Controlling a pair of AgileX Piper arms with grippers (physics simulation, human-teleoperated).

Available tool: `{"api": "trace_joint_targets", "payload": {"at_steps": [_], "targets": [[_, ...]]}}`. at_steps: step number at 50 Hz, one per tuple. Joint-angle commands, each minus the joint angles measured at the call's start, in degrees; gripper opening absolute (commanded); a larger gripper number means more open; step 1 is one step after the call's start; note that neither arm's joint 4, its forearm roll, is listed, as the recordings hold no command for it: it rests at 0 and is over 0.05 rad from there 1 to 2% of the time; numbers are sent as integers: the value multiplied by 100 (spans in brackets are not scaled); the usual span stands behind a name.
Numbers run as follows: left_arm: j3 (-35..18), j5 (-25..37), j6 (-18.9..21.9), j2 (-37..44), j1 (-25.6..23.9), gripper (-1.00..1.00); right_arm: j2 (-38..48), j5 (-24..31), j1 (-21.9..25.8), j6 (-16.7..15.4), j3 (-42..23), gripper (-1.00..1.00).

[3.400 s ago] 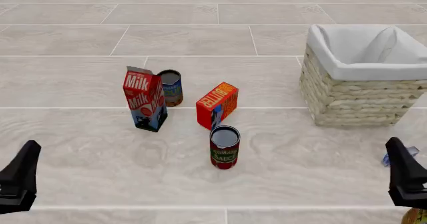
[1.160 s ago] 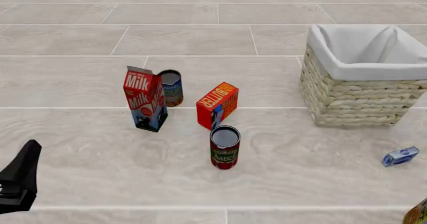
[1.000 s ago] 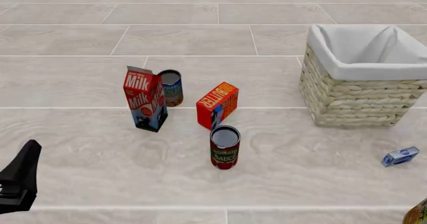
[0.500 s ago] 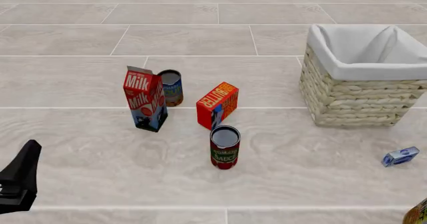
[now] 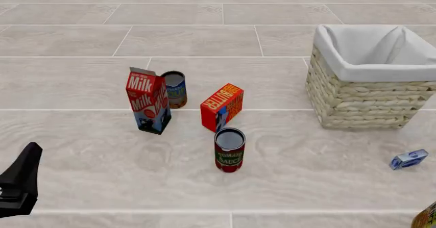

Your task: Pick the cream cheese and place it in the basket.

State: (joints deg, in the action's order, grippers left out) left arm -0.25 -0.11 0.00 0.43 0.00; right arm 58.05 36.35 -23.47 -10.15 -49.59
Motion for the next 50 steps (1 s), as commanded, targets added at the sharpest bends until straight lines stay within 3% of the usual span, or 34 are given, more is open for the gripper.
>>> {"api": "trace_joint_targets", "payload": {"at_steps": [1,37,42,50], "targets": [[0,0,0,1,0,100,535,-190,-249,-70,47,100],[0,0,0,1,-1,100,1373,-683,-340,-81,480,100],[0,0,1,-1,1,100,1534,-734,-390,83,413,100],[0,0,0,-1,0,100,1737,-752,-428,49,281,100]]}}
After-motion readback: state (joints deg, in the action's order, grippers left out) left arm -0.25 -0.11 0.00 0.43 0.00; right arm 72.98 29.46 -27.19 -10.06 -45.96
